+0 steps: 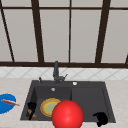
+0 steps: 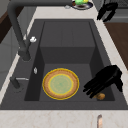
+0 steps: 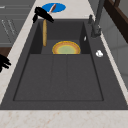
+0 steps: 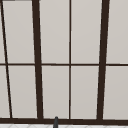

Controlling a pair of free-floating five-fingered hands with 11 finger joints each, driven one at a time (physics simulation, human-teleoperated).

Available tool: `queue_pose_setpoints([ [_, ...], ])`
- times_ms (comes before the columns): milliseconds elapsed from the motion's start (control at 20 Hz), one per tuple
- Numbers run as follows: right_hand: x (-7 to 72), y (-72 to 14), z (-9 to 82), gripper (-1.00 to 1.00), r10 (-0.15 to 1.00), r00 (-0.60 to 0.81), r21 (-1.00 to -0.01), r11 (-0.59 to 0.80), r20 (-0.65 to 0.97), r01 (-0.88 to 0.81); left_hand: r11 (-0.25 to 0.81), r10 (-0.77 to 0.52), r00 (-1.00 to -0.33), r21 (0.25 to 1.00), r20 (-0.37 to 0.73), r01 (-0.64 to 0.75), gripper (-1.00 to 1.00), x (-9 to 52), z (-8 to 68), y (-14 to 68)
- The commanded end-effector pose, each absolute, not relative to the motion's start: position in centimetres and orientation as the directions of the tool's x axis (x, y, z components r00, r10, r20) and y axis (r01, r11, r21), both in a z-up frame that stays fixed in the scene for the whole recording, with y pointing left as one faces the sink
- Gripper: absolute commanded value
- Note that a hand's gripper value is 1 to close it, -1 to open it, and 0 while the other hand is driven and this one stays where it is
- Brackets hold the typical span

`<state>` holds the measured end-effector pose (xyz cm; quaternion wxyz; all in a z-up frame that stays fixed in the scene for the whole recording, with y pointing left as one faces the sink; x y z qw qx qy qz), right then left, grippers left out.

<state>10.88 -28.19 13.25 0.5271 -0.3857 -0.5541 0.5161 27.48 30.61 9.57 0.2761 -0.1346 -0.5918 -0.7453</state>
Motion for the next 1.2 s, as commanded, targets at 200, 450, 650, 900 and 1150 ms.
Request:
queue_pose_setpoints([
  [200, 10.9, -28.2, 13.2, 0.0, 0.972, -0.147, -0.979, 0.17, 0.186, -0.117, -0.208, -0.218, -0.914, 0.899, 0.341, 0.385, -1.0, 25.4, 9.2, 30.3],
  [450, 10.9, -28.2, 13.2, 0.0, 0.972, -0.147, -0.979, 0.17, 0.186, -0.117, -0.204, -0.172, -0.897, 0.876, 0.407, 0.437, -1.0, 25.3, 9.3, 28.7],
  [650, 10.9, -28.2, 13.2, 0.0, 0.972, -0.147, -0.979, 0.17, 0.186, -0.117, -0.25, -0.132, -0.908, 0.873, 0.397, 0.418, -1.0, 25.8, 8.8, 29.0],
  [900, 10.9, -28.2, 13.2, 0.0, 0.972, -0.147, -0.979, 0.17, 0.186, -0.117, -0.267, -0.164, -0.883, 0.842, 0.44, 0.469, -1.0, 26.1, 7.7, 29.5],
  [1150, 10.9, -28.2, 13.2, 0.0, 0.972, -0.147, -0.979, 0.17, 0.186, -0.117, -0.264, -0.19, -0.83, 0.787, 0.525, 0.558, -1.0, 26.6, 8.7, 29.3],
])
